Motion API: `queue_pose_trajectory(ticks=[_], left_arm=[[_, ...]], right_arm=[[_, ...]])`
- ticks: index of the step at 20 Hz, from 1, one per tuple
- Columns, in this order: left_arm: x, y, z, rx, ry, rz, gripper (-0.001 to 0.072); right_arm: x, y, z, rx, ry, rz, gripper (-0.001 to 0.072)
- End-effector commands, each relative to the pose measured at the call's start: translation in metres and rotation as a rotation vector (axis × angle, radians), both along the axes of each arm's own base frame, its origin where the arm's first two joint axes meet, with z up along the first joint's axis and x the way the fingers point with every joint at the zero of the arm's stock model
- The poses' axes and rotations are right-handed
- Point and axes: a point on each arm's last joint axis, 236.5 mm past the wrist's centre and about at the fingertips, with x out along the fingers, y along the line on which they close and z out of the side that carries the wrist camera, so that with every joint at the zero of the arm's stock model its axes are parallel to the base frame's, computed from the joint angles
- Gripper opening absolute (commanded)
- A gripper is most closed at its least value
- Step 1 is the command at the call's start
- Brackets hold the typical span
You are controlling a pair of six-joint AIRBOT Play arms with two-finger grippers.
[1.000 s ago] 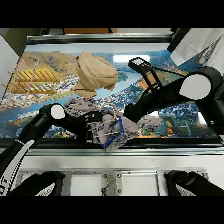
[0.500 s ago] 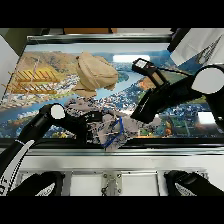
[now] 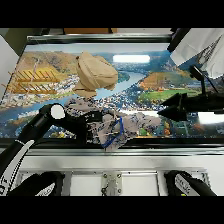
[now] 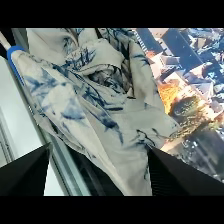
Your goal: Fold the clothes and pants, and hang the long-sleeved shirts on hangers.
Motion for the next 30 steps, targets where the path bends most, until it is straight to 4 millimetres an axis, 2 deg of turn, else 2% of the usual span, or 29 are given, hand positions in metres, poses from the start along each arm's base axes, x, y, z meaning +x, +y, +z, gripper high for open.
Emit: queue_pose_trajectory(ticks=[1,4,9,14,23,30], left_arm=[[0.0,0.0,0.0,0.0,0.0,0.0,0.0015],[0.0,0.0,0.0,-0.001,0.0,0.0,0.0015],[0.0,0.0,0.0,-0.001,-0.002,0.001,0.0015],[0.0,0.0,0.0,0.0,-0.002,0.001,0.0015],[0.001,0.0,0.0,-0.001,-0.003,0.001,0.0015],[0.002,-0.001,0.0,-0.002,-0.009,0.005,0.0015]], right_arm=[[-0.01,-0.021,-0.019,0.146,-0.124,0.057,0.0647],[-0.007,-0.014,-0.037,0.187,-0.216,0.136,0.0647],[-0.006,0.001,-0.067,0.264,-0.12,0.198,0.0647],[-0.014,0.025,-0.084,0.315,-0.082,0.302,0.0646],[-0.017,0.052,-0.097,0.368,-0.042,0.362,0.0647],[-0.013,0.056,-0.097,0.364,-0.05,0.351,0.0647]])
